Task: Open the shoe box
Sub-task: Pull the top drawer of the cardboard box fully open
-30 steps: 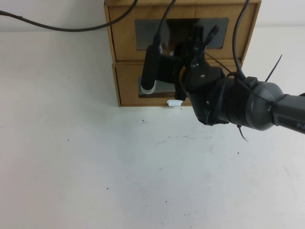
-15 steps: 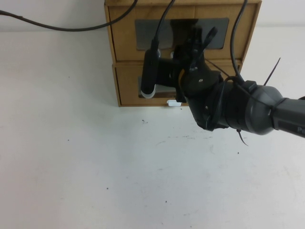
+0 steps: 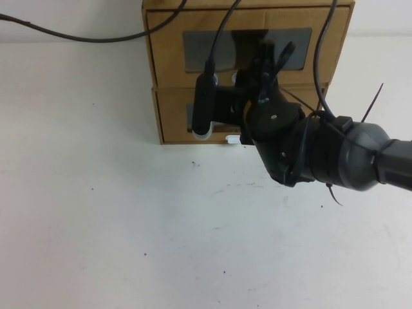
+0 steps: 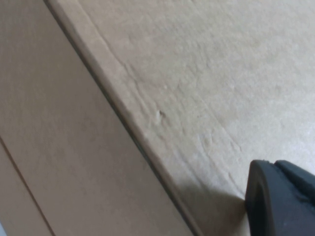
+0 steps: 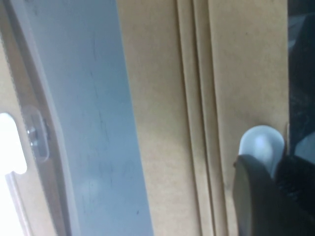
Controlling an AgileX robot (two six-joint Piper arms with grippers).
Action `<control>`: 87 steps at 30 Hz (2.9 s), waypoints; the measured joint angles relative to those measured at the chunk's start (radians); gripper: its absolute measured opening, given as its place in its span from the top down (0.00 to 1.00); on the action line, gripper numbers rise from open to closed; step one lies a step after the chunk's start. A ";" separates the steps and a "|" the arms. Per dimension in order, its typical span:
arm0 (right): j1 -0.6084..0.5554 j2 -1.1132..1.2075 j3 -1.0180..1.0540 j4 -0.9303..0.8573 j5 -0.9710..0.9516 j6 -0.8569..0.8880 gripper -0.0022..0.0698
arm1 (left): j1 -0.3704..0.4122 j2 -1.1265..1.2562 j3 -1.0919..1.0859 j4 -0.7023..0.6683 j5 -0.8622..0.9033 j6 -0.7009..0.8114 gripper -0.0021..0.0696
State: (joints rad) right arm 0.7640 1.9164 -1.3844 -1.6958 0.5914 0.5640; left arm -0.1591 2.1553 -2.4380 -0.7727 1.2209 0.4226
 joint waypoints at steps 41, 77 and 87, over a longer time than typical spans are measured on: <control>0.415 -0.474 0.488 0.134 0.154 0.096 0.99 | -0.002 0.000 -0.002 0.000 0.002 -0.073 0.98; 0.161 -0.244 0.309 0.052 0.062 0.199 0.61 | -0.002 0.000 -0.002 0.004 0.002 -0.069 0.98; 0.131 -0.210 0.269 0.052 0.011 0.199 0.61 | -0.002 0.000 -0.002 0.006 -0.002 -0.069 0.98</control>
State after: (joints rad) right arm 0.8950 1.7061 -1.1156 -1.6440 0.6020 0.7627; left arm -0.1608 2.1553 -2.4395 -0.7666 1.2187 0.3536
